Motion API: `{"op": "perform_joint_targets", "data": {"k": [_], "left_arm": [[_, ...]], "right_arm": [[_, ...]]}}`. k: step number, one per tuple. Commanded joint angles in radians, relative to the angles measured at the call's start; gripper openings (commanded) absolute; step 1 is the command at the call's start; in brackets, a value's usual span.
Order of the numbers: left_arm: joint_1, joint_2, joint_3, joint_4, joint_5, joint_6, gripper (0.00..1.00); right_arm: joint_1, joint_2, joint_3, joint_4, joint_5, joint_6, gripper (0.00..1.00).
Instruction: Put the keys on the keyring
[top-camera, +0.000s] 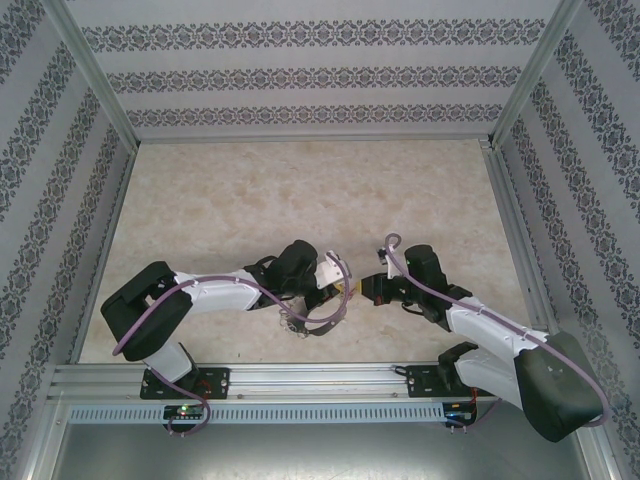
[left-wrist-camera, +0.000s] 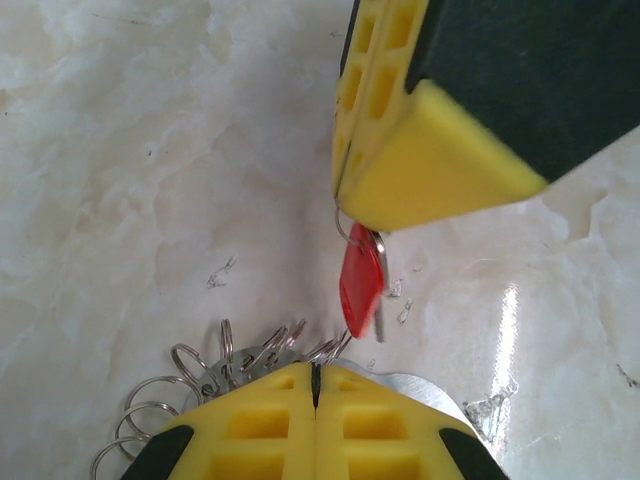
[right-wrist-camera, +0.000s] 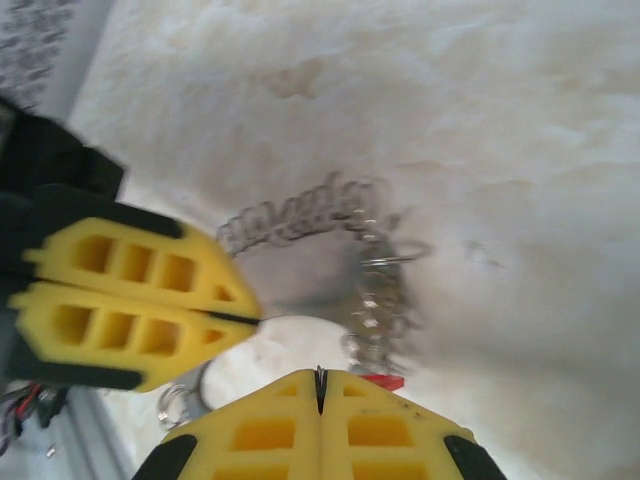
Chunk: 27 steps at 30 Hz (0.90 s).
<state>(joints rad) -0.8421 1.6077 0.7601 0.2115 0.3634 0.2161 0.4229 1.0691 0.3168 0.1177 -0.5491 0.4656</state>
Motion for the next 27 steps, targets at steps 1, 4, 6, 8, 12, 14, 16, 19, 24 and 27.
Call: {"op": "perform_joint_targets", "data": {"k": [1, 4, 6, 8, 12, 14, 16, 19, 24, 27], "left_arm": [[0.011, 0.007, 0.055, -0.058, -0.023, -0.086, 0.18], [0.004, 0.011, 0.058, -0.067, -0.039, -0.124, 0.23], [-0.001, 0.010, 0.050, -0.064, -0.033, -0.122, 0.25], [-0.002, 0.018, 0.052, -0.084, -0.023, -0.118, 0.26], [-0.002, 0.059, 0.075, -0.128, 0.027, -0.118, 0.26], [-0.006, 0.088, 0.094, -0.145, 0.047, -0.124, 0.26], [-0.012, 0.112, 0.106, -0.145, 0.055, -0.126, 0.27], [-0.018, 0.135, 0.114, -0.127, 0.063, -0.130, 0.27], [-0.022, 0.172, 0.136, -0.125, 0.086, -0.120, 0.27], [-0.023, 0.185, 0.143, -0.119, 0.091, -0.112, 0.27]], "right_arm": [[-0.018, 0.002, 0.021, -0.095, 0.184, 0.054, 0.00], [-0.048, -0.050, 0.019, -0.118, 0.219, 0.084, 0.00], [-0.072, -0.101, 0.016, -0.139, 0.230, 0.100, 0.00], [-0.097, -0.140, 0.015, -0.167, 0.226, 0.101, 0.00], [-0.126, -0.190, 0.004, -0.184, 0.193, 0.090, 0.00], [-0.129, -0.198, -0.003, -0.173, 0.154, 0.085, 0.00], [-0.128, -0.194, 0.001, -0.176, 0.109, 0.073, 0.00], [-0.128, -0.192, -0.002, -0.186, 0.080, 0.066, 0.00], [-0.128, -0.201, -0.007, -0.196, 0.075, 0.065, 0.00], [-0.128, -0.195, -0.004, -0.199, 0.074, 0.058, 0.00]]}}
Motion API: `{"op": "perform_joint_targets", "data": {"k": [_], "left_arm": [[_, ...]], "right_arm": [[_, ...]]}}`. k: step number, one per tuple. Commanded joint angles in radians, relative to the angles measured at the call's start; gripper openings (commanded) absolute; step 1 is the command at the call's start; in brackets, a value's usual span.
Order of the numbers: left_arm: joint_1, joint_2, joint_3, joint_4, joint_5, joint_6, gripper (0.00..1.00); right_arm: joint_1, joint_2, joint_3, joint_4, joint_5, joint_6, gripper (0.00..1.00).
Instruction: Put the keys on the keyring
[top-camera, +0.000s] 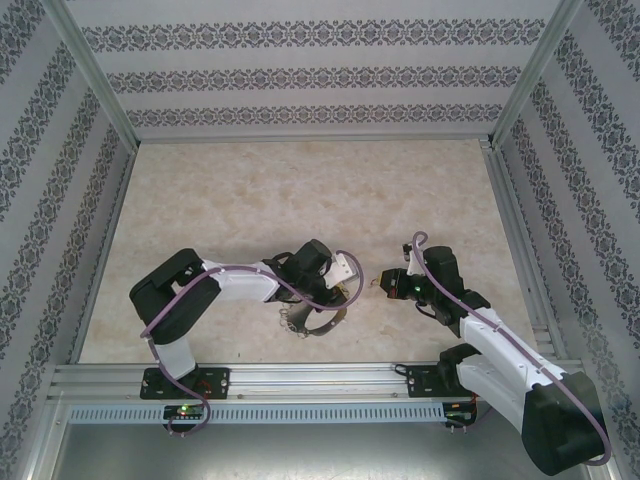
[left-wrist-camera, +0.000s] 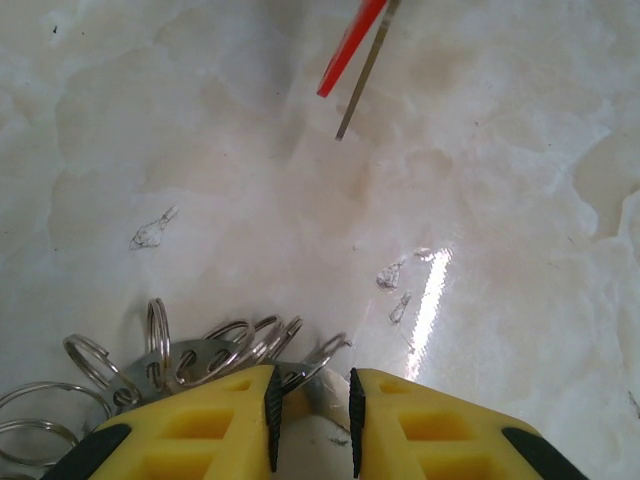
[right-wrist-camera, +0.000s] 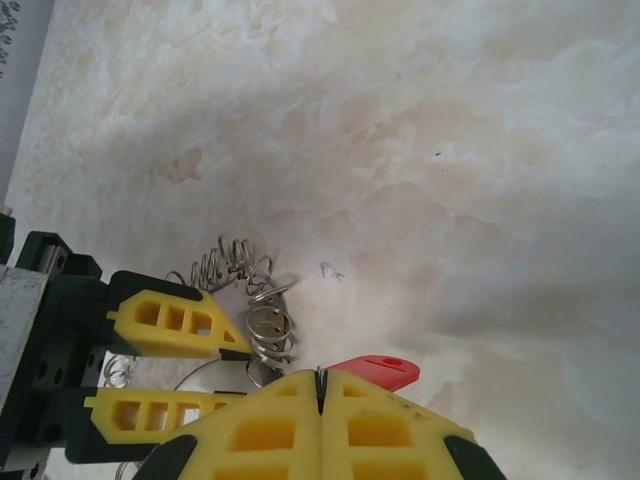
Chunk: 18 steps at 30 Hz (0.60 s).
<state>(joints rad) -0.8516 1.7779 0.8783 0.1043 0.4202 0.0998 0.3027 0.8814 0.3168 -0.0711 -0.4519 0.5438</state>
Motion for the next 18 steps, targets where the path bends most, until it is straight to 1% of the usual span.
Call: {"op": "perform_joint_targets", "data": {"k": [1, 5, 10, 12, 14, 18], "left_arm": [[-0.015, 0.016, 0.025, -0.007, 0.038, 0.006, 0.27], [-0.015, 0.023, 0.037, -0.009, 0.078, 0.005, 0.27], [-0.015, 0.012, 0.036, -0.040, 0.201, -0.023, 0.26], [-0.014, 0.014, 0.044, -0.073, 0.229, -0.031, 0.26], [-0.012, 0.000, 0.031, -0.055, 0.208, -0.057, 0.25], [0.012, -0.046, -0.025, 0.060, 0.138, -0.122, 0.27]], "right_arm": [[-0.008, -0.004, -0.003, -0.009, -0.025, -0.020, 0.00], [-0.008, 0.001, 0.000, -0.012, -0.025, -0.024, 0.00], [-0.008, -0.004, -0.001, -0.017, -0.023, -0.028, 0.00], [-0.007, -0.004, 0.000, -0.018, -0.022, -0.028, 0.00], [-0.008, -0.001, 0.001, -0.015, -0.034, -0.032, 0.00], [-0.008, 0.005, -0.004, -0.017, -0.060, -0.035, 0.00]]}}
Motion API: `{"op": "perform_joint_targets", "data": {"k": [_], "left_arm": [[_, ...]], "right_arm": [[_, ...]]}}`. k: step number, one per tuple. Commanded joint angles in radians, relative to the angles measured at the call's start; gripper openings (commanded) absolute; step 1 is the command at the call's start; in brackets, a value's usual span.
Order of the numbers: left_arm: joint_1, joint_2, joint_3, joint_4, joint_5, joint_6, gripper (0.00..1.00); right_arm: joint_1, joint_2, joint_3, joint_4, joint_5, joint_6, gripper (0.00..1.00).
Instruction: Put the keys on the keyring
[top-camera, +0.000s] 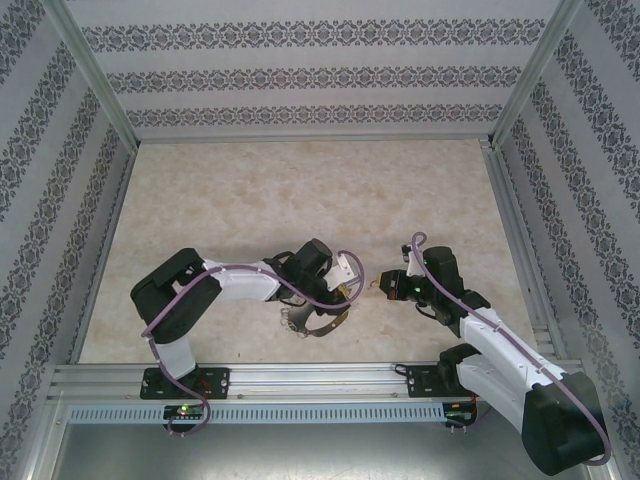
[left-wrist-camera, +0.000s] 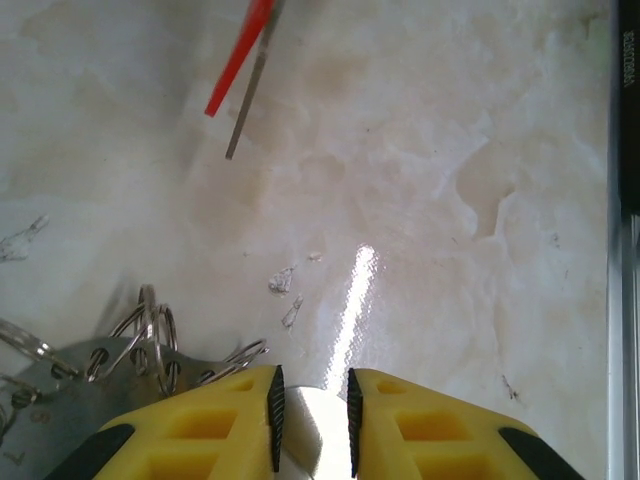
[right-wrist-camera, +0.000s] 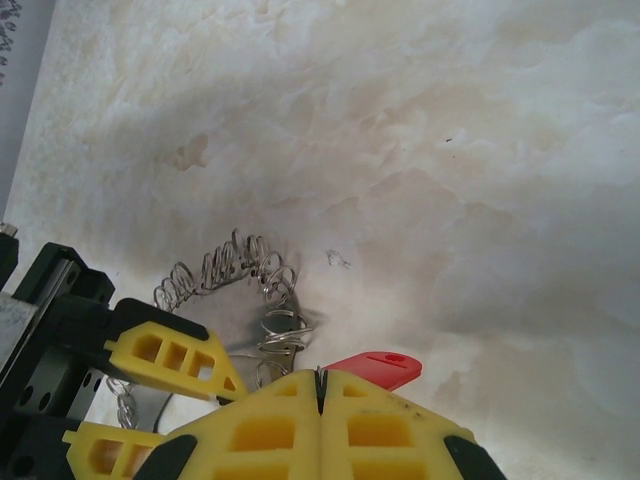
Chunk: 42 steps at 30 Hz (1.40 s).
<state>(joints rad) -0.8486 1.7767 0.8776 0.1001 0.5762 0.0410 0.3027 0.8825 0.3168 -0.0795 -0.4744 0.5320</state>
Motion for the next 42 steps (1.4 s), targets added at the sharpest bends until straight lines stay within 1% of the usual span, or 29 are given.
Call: {"op": "perform_joint_targets", "data": {"k": [1, 3, 5, 7, 9, 10, 11, 15, 16, 17, 19, 22, 26, 29, 36, 42], "left_arm": [[0.012, -0.056, -0.027, 0.079, -0.047, -0.072, 0.28], [0.013, -0.071, -0.031, 0.094, -0.095, -0.077, 0.31], [0.014, -0.082, -0.020, 0.087, -0.159, -0.086, 0.36], [0.014, -0.088, -0.015, 0.088, -0.222, -0.092, 0.41], [0.019, -0.093, -0.017, 0.098, -0.267, -0.102, 0.43], [0.022, -0.099, -0.022, 0.110, -0.299, -0.116, 0.47], [0.026, -0.107, -0.029, 0.127, -0.323, -0.131, 0.61], [0.037, -0.147, -0.057, 0.186, -0.387, -0.160, 0.87], [0.040, -0.155, -0.061, 0.190, -0.409, -0.162, 0.96], [0.042, -0.161, -0.055, 0.186, -0.422, -0.162, 0.99], [0.046, -0.161, -0.036, 0.152, -0.438, -0.165, 1.00], [0.053, -0.148, 0.001, 0.093, -0.500, -0.179, 1.00], [0.066, -0.146, 0.009, 0.085, -0.608, -0.227, 1.00], [0.074, -0.148, 0.032, 0.038, -0.675, -0.248, 1.00], [0.088, -0.181, 0.027, 0.026, -0.636, -0.252, 1.00], [0.089, -0.193, 0.006, 0.026, -0.608, -0.261, 1.00]], "right_arm": [[-0.006, 0.003, -0.007, -0.008, -0.049, -0.021, 0.00], [0.000, 0.007, -0.007, -0.004, -0.087, -0.021, 0.00], [0.029, 0.015, 0.001, -0.010, -0.112, -0.022, 0.00], [0.078, 0.019, 0.004, -0.016, -0.113, -0.014, 0.00], [0.138, 0.016, 0.002, -0.021, -0.096, -0.001, 0.00], [0.169, 0.015, 0.000, -0.029, -0.083, 0.007, 0.00], [0.195, 0.012, -0.003, -0.029, -0.078, 0.016, 0.00], [0.265, -0.022, -0.026, -0.063, -0.056, 0.048, 0.00], [0.276, -0.036, -0.030, -0.075, -0.054, 0.056, 0.00], [0.285, -0.049, -0.034, -0.086, -0.050, 0.063, 0.00], [0.294, -0.063, -0.045, -0.087, -0.036, 0.081, 0.00], [0.298, -0.042, -0.042, -0.064, -0.015, 0.088, 0.00], [0.302, 0.042, -0.020, 0.011, 0.010, 0.090, 0.00], [0.304, 0.097, 0.004, 0.040, 0.024, 0.076, 0.00], [0.299, 0.174, 0.021, 0.067, 0.084, 0.056, 0.00], [0.259, 0.215, 0.051, 0.111, 0.106, 0.060, 0.00]]}}
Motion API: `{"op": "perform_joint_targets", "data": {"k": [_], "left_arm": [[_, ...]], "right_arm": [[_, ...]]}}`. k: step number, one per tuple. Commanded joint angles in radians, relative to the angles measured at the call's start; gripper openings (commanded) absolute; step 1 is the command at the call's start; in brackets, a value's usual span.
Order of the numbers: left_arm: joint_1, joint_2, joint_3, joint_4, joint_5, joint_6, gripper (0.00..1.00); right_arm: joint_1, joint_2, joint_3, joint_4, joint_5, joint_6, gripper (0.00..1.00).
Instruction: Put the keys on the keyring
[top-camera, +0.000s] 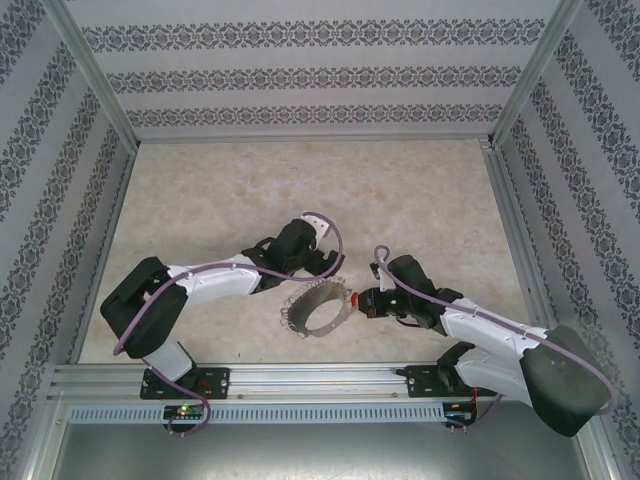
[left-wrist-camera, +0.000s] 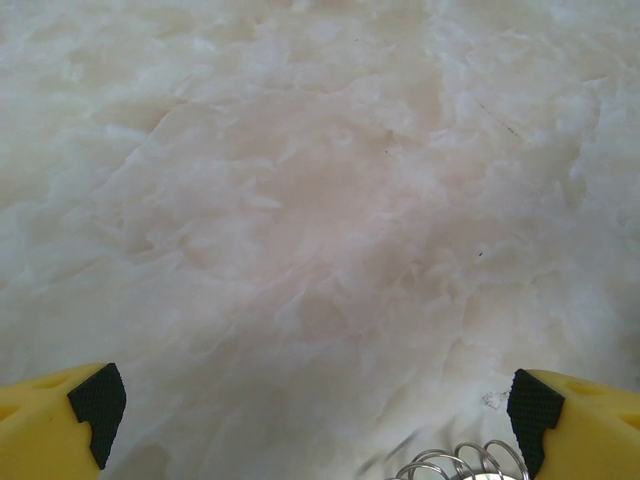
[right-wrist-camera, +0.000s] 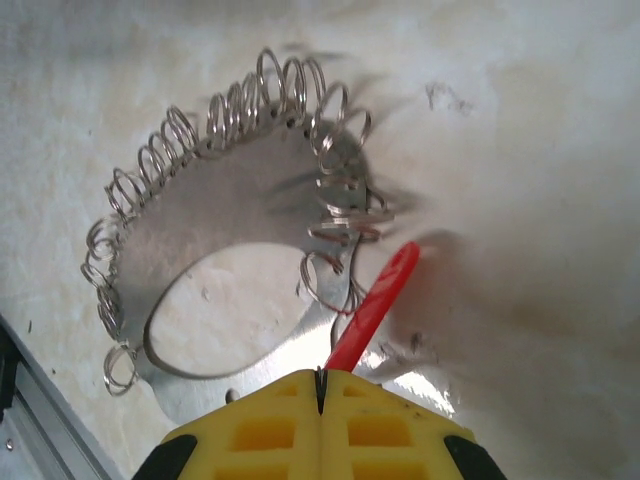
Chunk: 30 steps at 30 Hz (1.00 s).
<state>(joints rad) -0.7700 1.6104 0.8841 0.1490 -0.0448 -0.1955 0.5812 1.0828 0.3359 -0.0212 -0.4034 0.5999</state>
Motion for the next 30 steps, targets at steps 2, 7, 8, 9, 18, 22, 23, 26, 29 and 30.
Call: {"op": "perform_joint_targets", "data": {"k": [2, 7, 8, 9, 18, 22, 23, 26, 29, 30], "left_arm": [[0.011, -0.028, -0.009, -0.017, 0.032, -0.026, 1.00], [0.010, -0.041, -0.033, -0.005, 0.100, -0.013, 1.00], [0.011, -0.047, -0.040, -0.003, 0.120, 0.000, 1.00], [0.011, -0.053, -0.047, -0.002, 0.142, 0.008, 1.00], [0.010, -0.079, -0.084, -0.034, 0.501, 0.119, 0.93], [0.010, -0.048, -0.057, -0.096, 0.620, 0.138, 0.86], [0.010, -0.032, -0.041, -0.117, 0.650, 0.143, 0.83], [0.010, 0.032, 0.003, -0.153, 0.739, 0.146, 0.73], [0.010, 0.093, 0.048, -0.183, 0.798, 0.152, 0.68], [0.008, 0.112, 0.062, -0.191, 0.810, 0.154, 0.67]], "right_arm": [[-0.036, 0.027, 0.035, 0.068, 0.035, -0.004, 0.00], [-0.062, 0.075, 0.062, 0.098, 0.028, -0.010, 0.00], [-0.067, 0.086, 0.069, 0.101, 0.031, -0.011, 0.00], [-0.073, 0.094, 0.073, 0.106, 0.028, -0.013, 0.00], [-0.176, -0.037, 0.046, 0.006, 0.013, -0.023, 0.00], [-0.221, -0.131, 0.032, -0.056, 0.006, -0.020, 0.00], [-0.229, -0.149, 0.031, -0.070, 0.009, -0.020, 0.00], [-0.248, -0.180, 0.031, -0.091, 0.003, -0.028, 0.00], [-0.263, -0.183, 0.028, -0.095, -0.013, -0.039, 0.00], [-0.267, -0.181, 0.025, -0.094, -0.018, -0.040, 0.00]]}}
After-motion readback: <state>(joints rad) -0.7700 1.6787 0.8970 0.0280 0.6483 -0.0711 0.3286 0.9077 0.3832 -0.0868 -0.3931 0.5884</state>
